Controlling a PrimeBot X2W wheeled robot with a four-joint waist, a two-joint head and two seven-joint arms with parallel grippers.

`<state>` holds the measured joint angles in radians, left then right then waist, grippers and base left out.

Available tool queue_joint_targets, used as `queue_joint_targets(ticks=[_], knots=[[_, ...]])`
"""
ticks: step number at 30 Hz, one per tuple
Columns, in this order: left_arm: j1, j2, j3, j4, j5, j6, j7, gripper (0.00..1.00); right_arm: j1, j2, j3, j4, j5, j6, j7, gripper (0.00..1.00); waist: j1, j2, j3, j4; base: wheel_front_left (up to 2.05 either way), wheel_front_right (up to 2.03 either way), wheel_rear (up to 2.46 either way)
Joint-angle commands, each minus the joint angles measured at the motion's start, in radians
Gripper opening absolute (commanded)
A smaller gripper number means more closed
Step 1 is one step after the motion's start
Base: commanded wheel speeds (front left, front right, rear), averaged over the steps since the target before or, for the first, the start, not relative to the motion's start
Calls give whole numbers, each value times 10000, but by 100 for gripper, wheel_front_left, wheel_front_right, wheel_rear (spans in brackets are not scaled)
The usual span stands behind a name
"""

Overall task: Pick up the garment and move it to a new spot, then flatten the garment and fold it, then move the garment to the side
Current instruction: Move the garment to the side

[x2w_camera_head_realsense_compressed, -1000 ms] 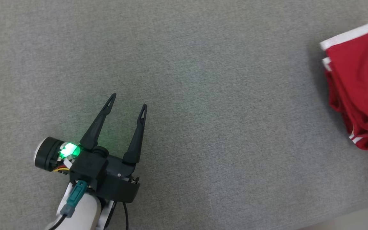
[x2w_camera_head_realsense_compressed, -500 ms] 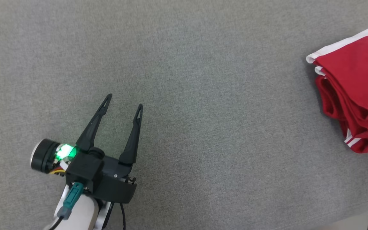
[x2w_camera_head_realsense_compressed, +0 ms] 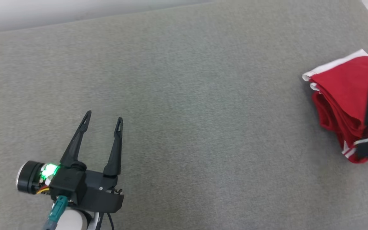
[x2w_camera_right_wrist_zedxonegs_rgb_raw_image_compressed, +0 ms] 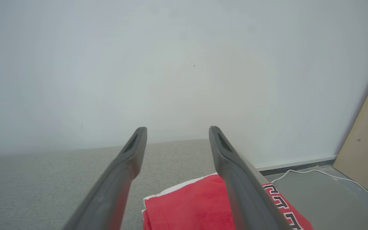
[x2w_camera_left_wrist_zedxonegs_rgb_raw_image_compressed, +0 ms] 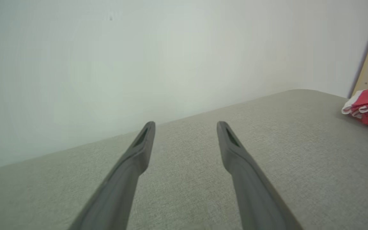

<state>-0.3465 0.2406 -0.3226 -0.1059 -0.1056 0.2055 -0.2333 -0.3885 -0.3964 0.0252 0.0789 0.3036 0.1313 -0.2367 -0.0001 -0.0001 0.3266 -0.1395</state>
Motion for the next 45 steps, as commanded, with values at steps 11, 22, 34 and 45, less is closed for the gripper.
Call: queue_joint_targets(ticks=[11,22,34,45], knots=[[982,72,443,58,-546,337,-148,100,1978,2006,725,-2243,-933,-11,941,100,1,1,-1220,1365,0,0,0],[1816,204,753,319,-1004,472,-84,100,3329,2489,988,-2208,-1539,-11,1199,100,1,1,-2186,1690,0,0,0],[2266,201,801,638,-1326,481,-63,100,4405,2495,857,-2672,-2028,-11,1561,100,1,1,-2822,1534,0,0,0],[2565,287,800,972,-1467,597,96,100,4845,2606,783,-2971,-2173,-11,1835,100,1,1,-3138,1499,0,0,0]])
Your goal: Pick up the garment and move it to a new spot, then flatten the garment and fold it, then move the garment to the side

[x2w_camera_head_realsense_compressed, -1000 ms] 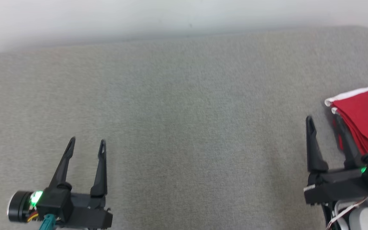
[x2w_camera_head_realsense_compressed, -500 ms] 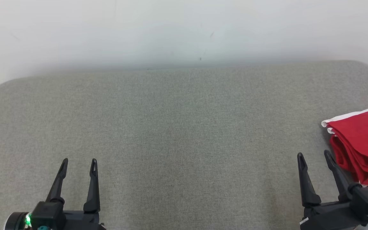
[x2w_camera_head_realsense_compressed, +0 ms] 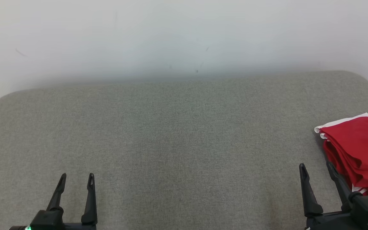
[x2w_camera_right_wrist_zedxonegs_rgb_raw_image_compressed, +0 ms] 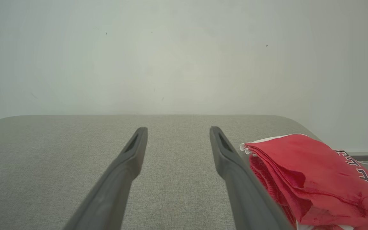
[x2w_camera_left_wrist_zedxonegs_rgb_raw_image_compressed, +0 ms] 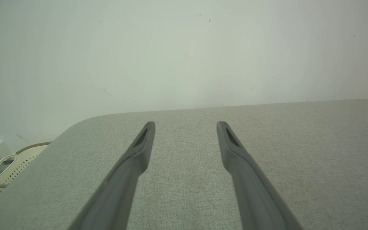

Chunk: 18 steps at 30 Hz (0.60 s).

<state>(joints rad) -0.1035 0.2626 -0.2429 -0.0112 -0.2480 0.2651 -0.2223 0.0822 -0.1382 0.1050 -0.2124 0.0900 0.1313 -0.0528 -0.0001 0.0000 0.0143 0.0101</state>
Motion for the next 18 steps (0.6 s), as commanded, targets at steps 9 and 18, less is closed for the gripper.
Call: queue_joint_targets(ticks=[9,18], knots=[[190,123,-34,54,-52,134,154,100,119,69,55,-135,36,-11,43,100,1,0,-48,-1,0,0,0],[124,172,-90,82,-66,177,190,100,43,127,43,-127,55,-11,25,100,1,0,-3,5,0,0,0]])
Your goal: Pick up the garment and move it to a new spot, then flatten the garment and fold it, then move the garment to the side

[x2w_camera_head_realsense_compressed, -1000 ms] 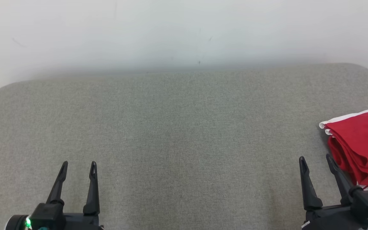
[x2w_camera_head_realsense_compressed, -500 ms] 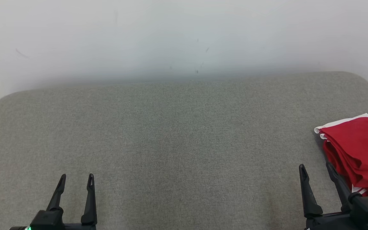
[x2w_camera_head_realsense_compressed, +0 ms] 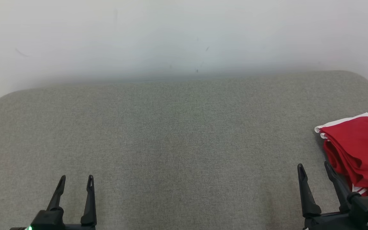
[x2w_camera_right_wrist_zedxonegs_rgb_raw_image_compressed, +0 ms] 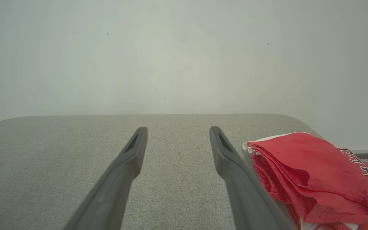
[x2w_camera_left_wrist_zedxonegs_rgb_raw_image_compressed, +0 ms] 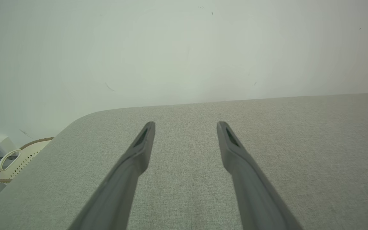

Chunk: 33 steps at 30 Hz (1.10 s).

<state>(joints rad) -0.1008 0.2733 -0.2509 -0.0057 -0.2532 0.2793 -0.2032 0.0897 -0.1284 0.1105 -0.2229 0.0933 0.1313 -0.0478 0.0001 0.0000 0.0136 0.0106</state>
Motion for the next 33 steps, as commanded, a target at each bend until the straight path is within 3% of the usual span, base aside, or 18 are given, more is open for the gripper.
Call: queue_joint_targets(ticks=[1,12,13,16,33], knots=[[95,68,-14,30,-17,42,-2,100,-33,32,-16,-20,25,-11,-27,100,-1,0,6,0,0,0,0],[68,92,-40,-24,-91,77,-71,100,-56,77,-49,-46,54,-11,-77,100,-1,0,49,8,0,0,0],[1,32,-50,-21,-43,49,-10,0,-2,64,-28,-11,37,0,-33,0,0,0,48,8,0,0,0],[73,-83,-127,157,-110,42,12,0,72,77,1,248,97,0,-44,0,0,0,56,6,0,0,0],[-740,-554,-457,1380,-3523,-897,-129,0,-847,-346,-980,1854,3823,-1,796,0,0,0,49,-11,0,0,0]])
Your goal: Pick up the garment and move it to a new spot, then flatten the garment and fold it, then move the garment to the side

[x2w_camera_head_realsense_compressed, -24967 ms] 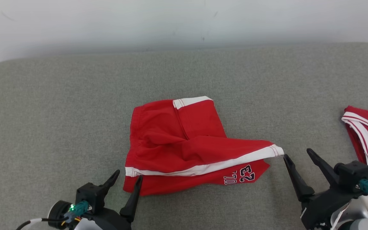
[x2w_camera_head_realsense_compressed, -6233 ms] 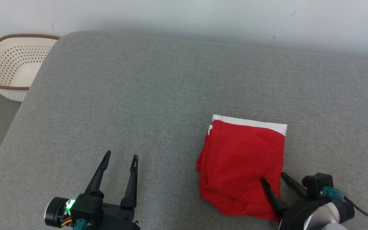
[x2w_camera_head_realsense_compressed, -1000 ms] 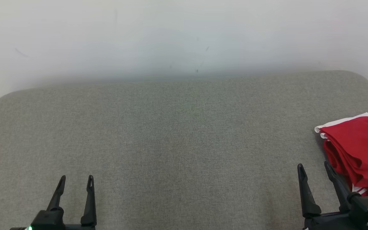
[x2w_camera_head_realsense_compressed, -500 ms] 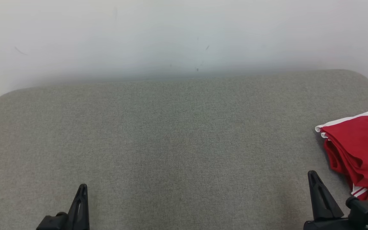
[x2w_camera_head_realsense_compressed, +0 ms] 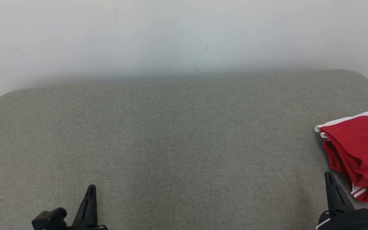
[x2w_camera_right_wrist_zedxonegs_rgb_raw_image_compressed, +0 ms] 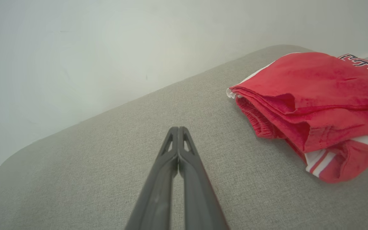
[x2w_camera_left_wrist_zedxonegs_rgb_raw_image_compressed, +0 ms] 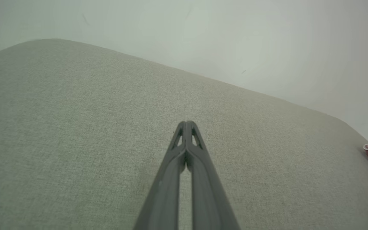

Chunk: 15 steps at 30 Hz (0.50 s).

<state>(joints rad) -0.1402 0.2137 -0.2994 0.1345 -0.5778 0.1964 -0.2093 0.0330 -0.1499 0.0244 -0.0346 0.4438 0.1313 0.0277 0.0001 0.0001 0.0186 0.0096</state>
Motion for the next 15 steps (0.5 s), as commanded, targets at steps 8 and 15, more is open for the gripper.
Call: queue_joint_targets(ticks=[8,15], knots=[[-662,-152,-62,394,-1641,-444,-127,0,-674,-248,-613,634,1725,-2,441,0,0,-1,-1,-9,0,0,0],[-899,-308,-147,739,-2734,-749,-169,0,-997,-325,-1045,1172,2828,-3,784,0,0,-1,-3,-17,0,0,0]])
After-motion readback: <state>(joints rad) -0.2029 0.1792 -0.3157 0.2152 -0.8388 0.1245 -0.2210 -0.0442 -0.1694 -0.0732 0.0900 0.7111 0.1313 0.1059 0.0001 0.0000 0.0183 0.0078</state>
